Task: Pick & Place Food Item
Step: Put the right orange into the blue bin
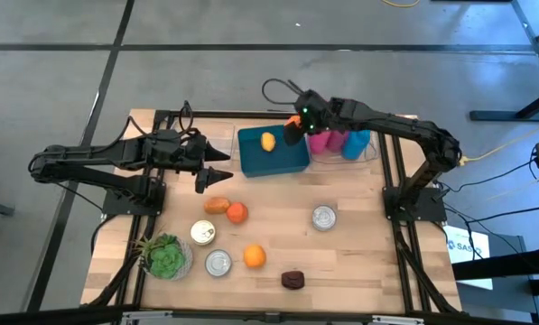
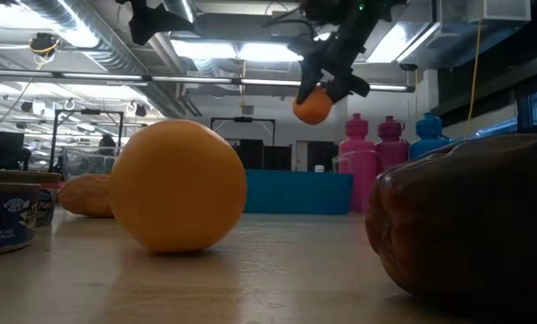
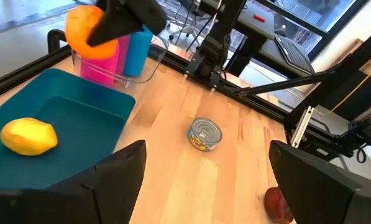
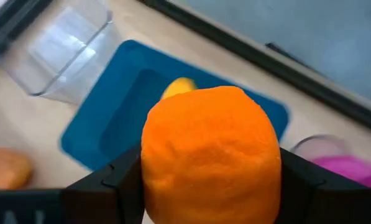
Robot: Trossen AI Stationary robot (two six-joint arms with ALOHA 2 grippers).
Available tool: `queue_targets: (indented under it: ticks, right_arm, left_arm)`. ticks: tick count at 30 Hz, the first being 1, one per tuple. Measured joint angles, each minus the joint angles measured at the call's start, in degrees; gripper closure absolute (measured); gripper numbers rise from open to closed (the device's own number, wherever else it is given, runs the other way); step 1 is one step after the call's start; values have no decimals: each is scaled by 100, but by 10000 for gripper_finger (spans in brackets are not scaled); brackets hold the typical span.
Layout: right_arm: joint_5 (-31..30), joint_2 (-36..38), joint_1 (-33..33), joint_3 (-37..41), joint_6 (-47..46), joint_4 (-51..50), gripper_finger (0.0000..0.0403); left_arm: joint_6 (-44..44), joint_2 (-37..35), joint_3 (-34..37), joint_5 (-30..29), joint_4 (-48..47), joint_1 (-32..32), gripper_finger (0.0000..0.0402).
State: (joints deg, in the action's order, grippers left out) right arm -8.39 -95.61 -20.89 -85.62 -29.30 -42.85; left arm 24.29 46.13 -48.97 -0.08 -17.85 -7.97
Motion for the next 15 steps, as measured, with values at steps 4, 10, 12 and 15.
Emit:
queue_targets:
  ticks: [4,10,12,15]
  right_arm:
    - [31,-86,-53,2,621,-61,164]
    - [-275,-405,215,-2,1279,-51,164]
    - [-342,-542,304,-4,1517,-61,164]
    - [-746,-778,484,0,1928,-72,164]
  left_arm:
    - [23,0,0,-8,0,0,71]
    - [31,0,0,-8,2,0,71]
    - [59,0,0,-11,2,0,71]
    - [72,0,0,-11,2,0,71]
